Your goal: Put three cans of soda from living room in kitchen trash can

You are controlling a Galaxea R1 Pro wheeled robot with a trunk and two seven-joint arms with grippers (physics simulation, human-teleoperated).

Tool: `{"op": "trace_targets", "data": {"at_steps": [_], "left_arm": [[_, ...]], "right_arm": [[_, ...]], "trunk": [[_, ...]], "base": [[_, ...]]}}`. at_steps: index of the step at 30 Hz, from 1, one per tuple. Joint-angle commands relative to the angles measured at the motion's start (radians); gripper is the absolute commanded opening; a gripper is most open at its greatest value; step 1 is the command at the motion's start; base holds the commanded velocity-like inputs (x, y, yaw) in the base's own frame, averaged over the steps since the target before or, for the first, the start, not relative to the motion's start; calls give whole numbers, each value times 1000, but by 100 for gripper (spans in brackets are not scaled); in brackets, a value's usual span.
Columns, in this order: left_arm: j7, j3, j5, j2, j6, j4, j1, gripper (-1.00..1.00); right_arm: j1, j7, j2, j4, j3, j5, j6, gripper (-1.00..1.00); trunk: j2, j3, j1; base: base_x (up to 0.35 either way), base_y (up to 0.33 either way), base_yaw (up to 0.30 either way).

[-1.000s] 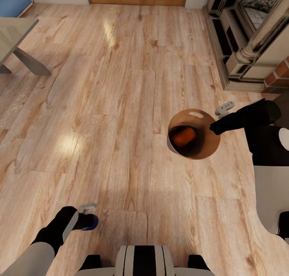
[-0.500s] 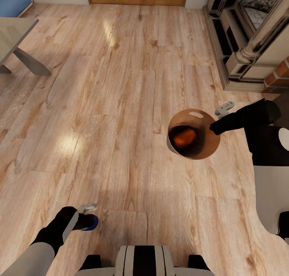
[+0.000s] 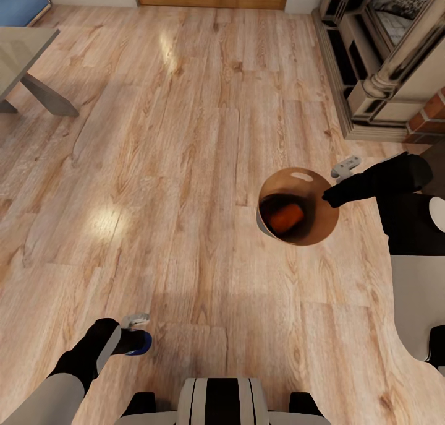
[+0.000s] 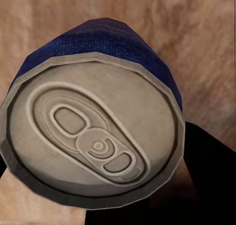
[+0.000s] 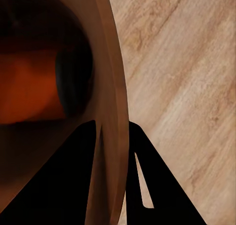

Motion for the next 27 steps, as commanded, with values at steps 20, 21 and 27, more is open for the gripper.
{"op": "trace_targets", "data": {"at_steps": [20, 21, 27], "left_arm": [[-3, -2, -1, -11, 1, -17, 0, -100], [-3, -2, -1, -11, 1, -17, 0, -100], [-15, -1, -1, -9, 4, -39, 0, -100]], "right_arm": [[0, 5, 18, -1, 0, -6, 6, -100], [0, 5, 19, -1, 0, -6, 6, -100], [1, 5, 31, 0, -1, -6, 6, -100]], "trunk": [[133, 60, -73], [140, 63, -77], [182, 82, -100]], "base": [[0, 0, 0], [0, 0, 0], [0, 0, 0]]}}
